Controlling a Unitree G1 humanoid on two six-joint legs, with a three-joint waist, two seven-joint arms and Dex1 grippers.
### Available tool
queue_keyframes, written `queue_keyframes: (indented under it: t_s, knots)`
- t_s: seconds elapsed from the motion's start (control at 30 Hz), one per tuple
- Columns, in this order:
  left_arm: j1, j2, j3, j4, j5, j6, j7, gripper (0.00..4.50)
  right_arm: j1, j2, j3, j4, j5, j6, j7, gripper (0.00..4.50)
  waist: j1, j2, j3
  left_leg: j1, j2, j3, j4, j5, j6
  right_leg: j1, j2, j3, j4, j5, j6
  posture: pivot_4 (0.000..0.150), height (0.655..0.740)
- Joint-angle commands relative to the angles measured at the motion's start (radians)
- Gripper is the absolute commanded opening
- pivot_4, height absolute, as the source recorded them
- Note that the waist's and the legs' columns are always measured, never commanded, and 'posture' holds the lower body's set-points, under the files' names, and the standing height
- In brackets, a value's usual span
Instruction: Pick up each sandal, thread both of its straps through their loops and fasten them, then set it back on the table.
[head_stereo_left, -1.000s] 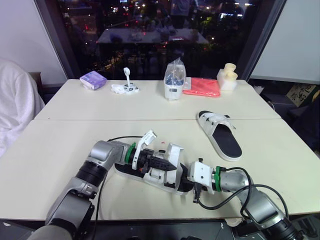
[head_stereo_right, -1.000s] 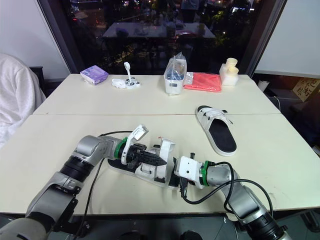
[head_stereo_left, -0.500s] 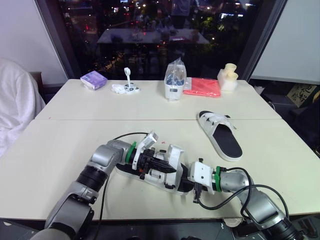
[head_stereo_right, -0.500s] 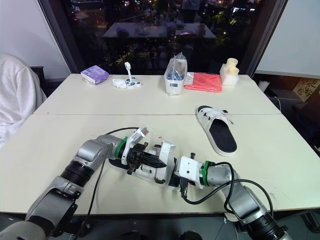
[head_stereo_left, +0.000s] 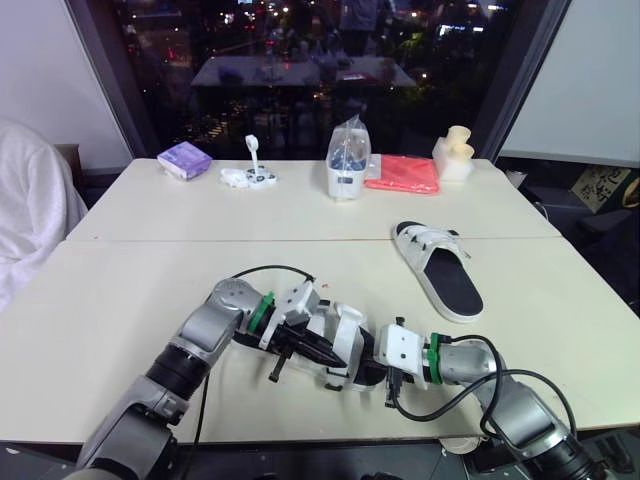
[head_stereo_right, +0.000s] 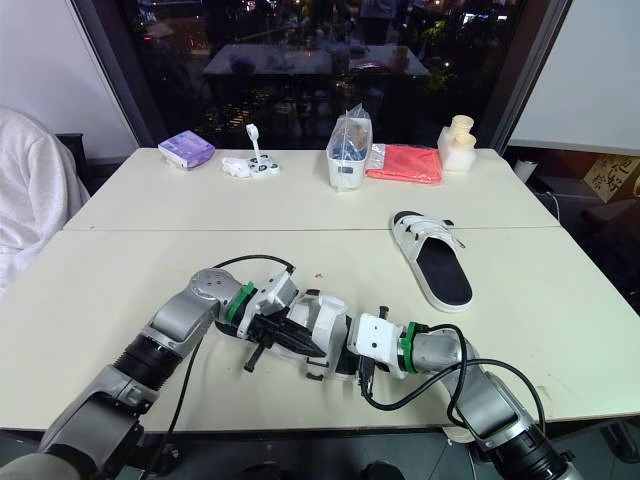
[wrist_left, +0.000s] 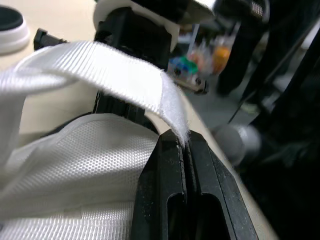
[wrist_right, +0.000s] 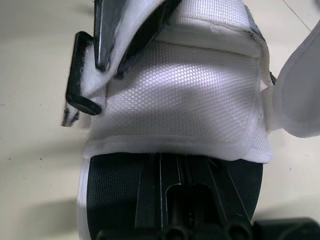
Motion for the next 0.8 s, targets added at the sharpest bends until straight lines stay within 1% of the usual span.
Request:
queue_keyframes:
  t_s: [0.03,0.17,0.27,0.43,0.5,0.53,0.67,0.8]
  knots:
    - [0.030,0.013,-0.025,0.017,0.057,-0.055,0.009,0.04,0.024,-0.010,0.040,0.020,-0.024,0.021,0.016,0.00,0.000,0.001,-0.001,0.000,0.000,0.000,0.000,0.000,0.000,0.000,0.000,0.000,0.000,0.000,0.000,0.150,0.7400]
    - [0.038,0.016,-0.019,0.026,0.087,-0.153,0.032,0.04,0.020,-0.006,0.043,0.034,-0.027,0.011,0.015,0.00,0.000,0.001,-0.002,0.000,0.000,0.000,0.000,0.000,0.000,0.001,0.000,-0.001,-0.001,0.000,0.000,0.150,0.7400]
    - [0.039,0.026,-0.010,0.025,0.093,-0.187,0.038,0.86,0.016,-0.005,0.044,0.045,-0.028,0.002,0.015,0.00,0.000,0.001,-0.002,0.001,0.000,0.000,0.000,0.000,0.000,0.001,0.000,-0.001,-0.001,0.000,0.000,0.150,0.7400]
    - [0.040,0.058,0.000,0.014,0.083,-0.189,0.020,3.22,0.010,-0.004,0.044,0.057,-0.028,-0.008,0.017,0.00,-0.002,0.001,-0.002,0.001,0.000,0.000,0.000,0.000,0.000,0.001,0.001,-0.001,-0.001,0.000,0.000,0.150,0.7400]
    - [0.043,0.077,0.016,0.002,0.072,-0.209,0.010,4.26,0.005,-0.004,0.043,0.065,-0.027,-0.013,0.018,0.00,-0.002,0.001,-0.002,0.001,0.001,0.000,0.000,0.000,0.000,0.001,0.001,-0.001,0.000,0.001,0.000,0.150,0.7400]
    - [0.046,0.089,0.033,-0.020,0.048,-0.192,0.001,4.44,0.002,-0.004,0.043,0.070,-0.028,-0.016,0.019,0.00,-0.002,0.001,-0.002,0.001,0.001,0.000,0.000,0.000,0.000,0.001,0.001,-0.001,0.000,0.001,0.000,0.150,0.7400]
    - [0.049,0.130,0.095,-0.101,-0.038,-0.104,-0.006,4.44,-0.008,-0.002,0.044,0.086,-0.028,-0.028,0.021,0.00,-0.003,0.001,-0.002,0.001,0.001,0.000,0.000,0.000,0.000,0.001,0.002,-0.001,0.000,0.001,-0.001,0.150,0.7400]
    - [0.050,0.159,0.125,-0.139,-0.066,-0.061,-0.003,4.44,-0.015,0.003,0.044,0.099,-0.028,-0.035,0.023,0.00,-0.003,0.001,-0.002,0.001,0.001,0.000,0.000,0.000,0.000,0.001,0.002,-0.001,0.000,0.001,-0.001,0.150,0.7400]
